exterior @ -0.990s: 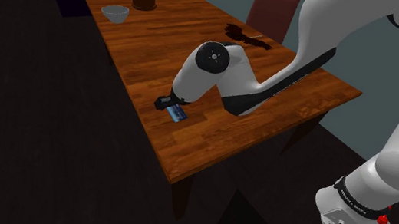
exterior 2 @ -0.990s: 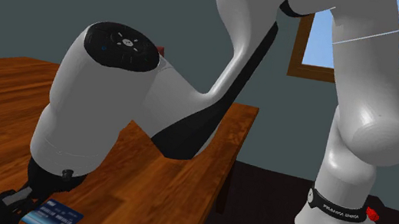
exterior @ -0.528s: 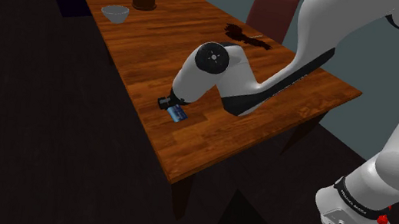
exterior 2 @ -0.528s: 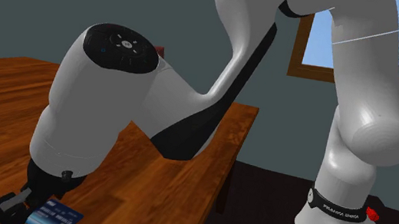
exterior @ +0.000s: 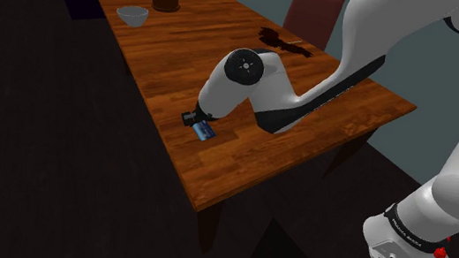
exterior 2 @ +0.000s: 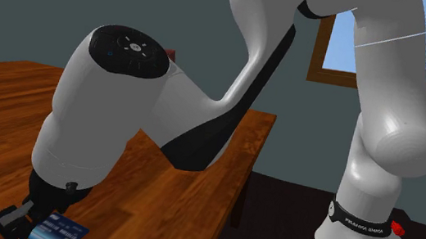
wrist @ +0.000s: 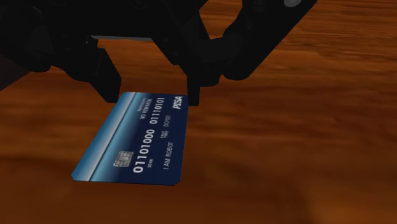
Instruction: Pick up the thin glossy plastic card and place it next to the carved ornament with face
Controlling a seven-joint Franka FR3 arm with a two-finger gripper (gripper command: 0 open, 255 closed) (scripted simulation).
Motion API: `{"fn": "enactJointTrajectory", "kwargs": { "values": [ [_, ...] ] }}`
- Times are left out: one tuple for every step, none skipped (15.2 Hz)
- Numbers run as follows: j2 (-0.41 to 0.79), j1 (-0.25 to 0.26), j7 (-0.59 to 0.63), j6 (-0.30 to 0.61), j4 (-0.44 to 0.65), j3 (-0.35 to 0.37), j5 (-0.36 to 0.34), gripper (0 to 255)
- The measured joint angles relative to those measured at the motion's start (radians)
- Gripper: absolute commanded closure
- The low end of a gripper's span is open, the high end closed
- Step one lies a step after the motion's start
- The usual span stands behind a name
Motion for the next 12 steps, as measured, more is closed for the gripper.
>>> {"fn": "enactJointTrajectory", "kwargs": {
  "values": [
    [0.0,0.0,0.0,0.0,0.0,0.0,0.0,255],
    [-0.005,-0.003,-0.007,-0.001,0.0,0.003,0.008,255],
    [-0.016,-0.009,-0.017,-0.001,-0.004,0.009,0.022,255],
    [-0.024,-0.013,-0.03,-0.004,-0.003,0.016,0.038,255],
    [-0.03,-0.018,-0.047,-0.008,0.003,0.022,0.055,255],
    [-0.04,-0.024,-0.06,-0.009,0.002,0.029,0.071,255],
    [-0.052,-0.03,-0.074,-0.012,0.001,0.037,0.09,255],
    [-0.062,-0.037,-0.09,-0.014,0.002,0.044,0.108,255],
    [-0.074,-0.046,-0.108,-0.015,0.001,0.051,0.128,255],
    [-0.082,-0.05,-0.12,-0.018,0.003,0.057,0.143,255],
    [-0.096,-0.057,-0.137,-0.02,0.003,0.065,0.165,255],
    [-0.105,-0.064,-0.151,-0.021,0.003,0.07,0.181,255]
  ]
}}
